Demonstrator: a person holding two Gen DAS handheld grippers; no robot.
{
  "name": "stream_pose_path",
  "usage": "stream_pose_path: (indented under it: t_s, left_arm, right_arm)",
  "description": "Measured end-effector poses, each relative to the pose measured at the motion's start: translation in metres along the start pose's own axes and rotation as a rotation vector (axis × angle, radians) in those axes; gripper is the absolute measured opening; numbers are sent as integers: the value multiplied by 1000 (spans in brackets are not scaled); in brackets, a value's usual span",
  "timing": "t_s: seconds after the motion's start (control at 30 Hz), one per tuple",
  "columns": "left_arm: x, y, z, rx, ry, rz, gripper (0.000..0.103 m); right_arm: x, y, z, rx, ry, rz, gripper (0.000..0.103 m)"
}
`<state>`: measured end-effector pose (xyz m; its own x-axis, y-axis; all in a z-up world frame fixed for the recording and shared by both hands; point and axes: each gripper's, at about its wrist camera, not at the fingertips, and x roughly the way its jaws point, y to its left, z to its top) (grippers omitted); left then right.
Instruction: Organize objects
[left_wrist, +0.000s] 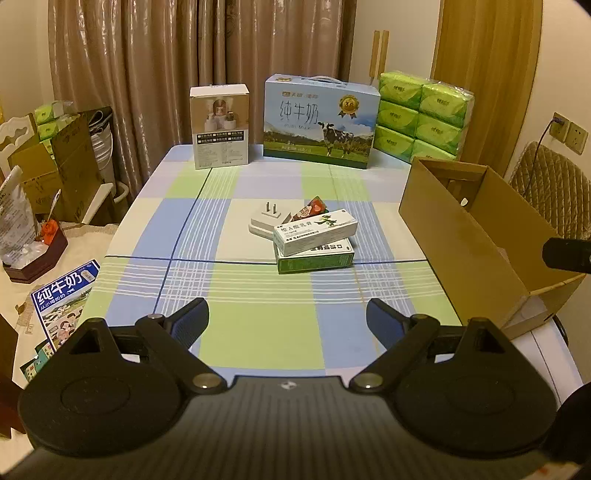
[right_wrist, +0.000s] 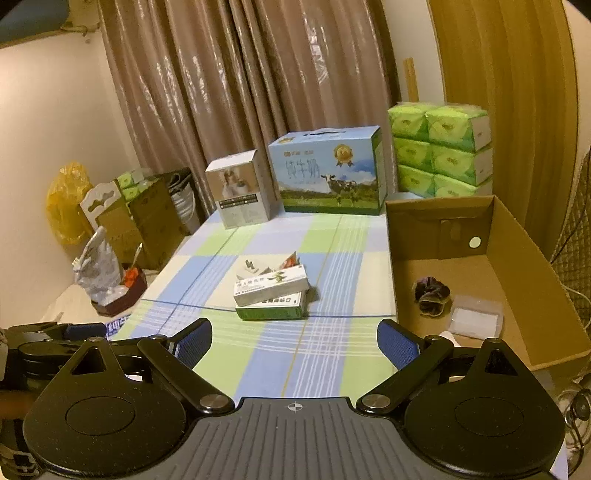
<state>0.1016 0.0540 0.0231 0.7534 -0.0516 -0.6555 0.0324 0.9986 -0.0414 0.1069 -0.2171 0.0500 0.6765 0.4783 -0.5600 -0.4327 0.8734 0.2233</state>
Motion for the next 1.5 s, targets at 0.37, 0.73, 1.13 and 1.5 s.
stream_pose_path:
  t_s: [0.37,0.73,1.13,1.5]
  left_arm:
    - [12,9,-5,-3,22,-3,90]
    - [25,21,-3,12,32,-14,90]
    - [72,31,9,111,74,-43,90]
    - [120,26,17,172,118,-68,90]
  right_arm:
    - [20,10,-4,-28,25,10,94]
    - [50,23,-7,-79,48,32,94]
    - [115,20,-8,-101,99,44,93]
    - [172,7,-8,-105,158,25,93]
